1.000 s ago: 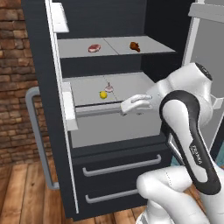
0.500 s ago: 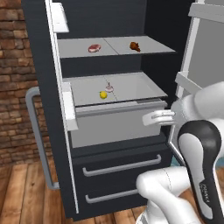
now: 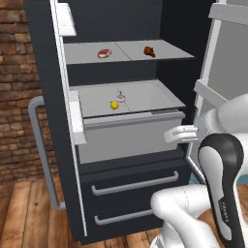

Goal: Gather the lemon and garlic from the fridge and place them on a tray on the dining counter. Then gather the chicken drumstick and steak from the fridge and place them on the other tray.

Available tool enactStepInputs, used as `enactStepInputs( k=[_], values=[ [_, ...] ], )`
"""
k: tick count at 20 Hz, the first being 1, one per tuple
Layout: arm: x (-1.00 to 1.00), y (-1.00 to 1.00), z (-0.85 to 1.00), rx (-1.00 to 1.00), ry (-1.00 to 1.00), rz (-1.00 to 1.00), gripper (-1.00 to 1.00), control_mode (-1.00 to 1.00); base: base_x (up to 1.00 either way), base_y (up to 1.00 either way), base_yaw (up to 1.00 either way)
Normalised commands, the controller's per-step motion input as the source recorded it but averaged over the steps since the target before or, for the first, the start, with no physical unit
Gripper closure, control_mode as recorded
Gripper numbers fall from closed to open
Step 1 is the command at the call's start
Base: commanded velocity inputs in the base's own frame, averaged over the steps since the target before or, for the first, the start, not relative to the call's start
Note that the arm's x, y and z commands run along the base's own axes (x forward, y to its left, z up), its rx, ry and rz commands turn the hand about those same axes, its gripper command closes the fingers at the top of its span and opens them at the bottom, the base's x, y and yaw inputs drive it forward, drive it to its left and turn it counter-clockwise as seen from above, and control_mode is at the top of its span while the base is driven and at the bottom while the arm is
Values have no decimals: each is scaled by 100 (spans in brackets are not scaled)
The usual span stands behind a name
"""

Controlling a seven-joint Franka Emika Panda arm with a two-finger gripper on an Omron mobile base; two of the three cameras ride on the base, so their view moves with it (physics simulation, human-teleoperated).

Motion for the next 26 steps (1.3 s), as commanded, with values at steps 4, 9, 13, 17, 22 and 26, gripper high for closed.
enactStepInputs(
  k=[4,9,13,17,22,26],
  values=[
    [4,17,0,-10,-1,-26,-100,-100,0,0,0],
    [2,0,0,-2,0,-7,-100,100,23,0,-7],
    [0,0,0,0,0,0,-100,100,76,5,-3],
    [0,0,0,0,0,0,-100,100,89,17,0],
    [0,0,0,0,0,0,-100,100,72,22,5],
    [44,10,-7,0,1,13,-100,-100,15,6,3]
  ],
)
